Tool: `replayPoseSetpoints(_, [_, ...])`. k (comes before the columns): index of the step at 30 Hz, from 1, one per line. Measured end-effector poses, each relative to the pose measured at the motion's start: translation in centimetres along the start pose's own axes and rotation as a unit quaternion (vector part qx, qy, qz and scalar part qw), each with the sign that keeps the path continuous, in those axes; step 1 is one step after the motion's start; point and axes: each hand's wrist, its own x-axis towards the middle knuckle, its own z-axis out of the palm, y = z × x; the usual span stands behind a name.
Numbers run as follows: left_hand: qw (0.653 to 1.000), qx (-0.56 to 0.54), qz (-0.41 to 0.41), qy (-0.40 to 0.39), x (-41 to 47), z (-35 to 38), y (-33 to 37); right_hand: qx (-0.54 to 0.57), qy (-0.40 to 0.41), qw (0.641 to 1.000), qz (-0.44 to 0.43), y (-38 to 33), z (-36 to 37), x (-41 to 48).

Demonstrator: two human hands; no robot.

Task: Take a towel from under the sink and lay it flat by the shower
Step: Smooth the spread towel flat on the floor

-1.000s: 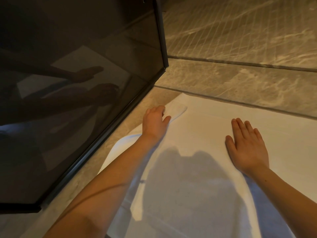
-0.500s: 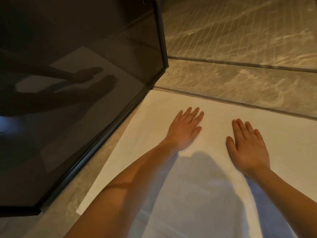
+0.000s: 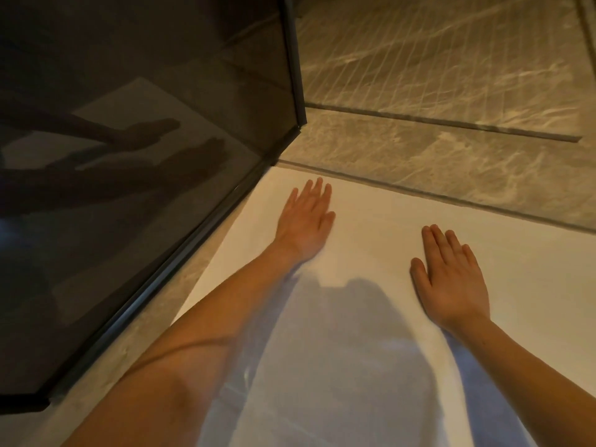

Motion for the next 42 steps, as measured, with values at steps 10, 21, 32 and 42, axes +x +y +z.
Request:
replayPoseSetpoints(10, [0.999,-0.041,-0.004,-0.015,-8.0,1.7,-3.4,0.001,0.001,1.0,-0.002,0.2,0.2,-0.3])
replayPoseSetpoints(21, [0.991,-0.017,0.134,0.009,-11.3,-0.1,6.3,-0.021,-0.058,0.998,0.009,-0.2,-1.1,0.4])
replayPoseSetpoints(32, [0.984,-0.072,0.165,-0.009,-15.9,3.0,12.0,0.033,-0.027,0.999,0.009,-1.5,0.8,-10.7])
replayPoseSetpoints(42, [0.995,-0.019,-0.092,-0.021,-20.7,0.8,-3.2,0.039,-0.025,0.999,0.028,-2.2,0.8,-10.6])
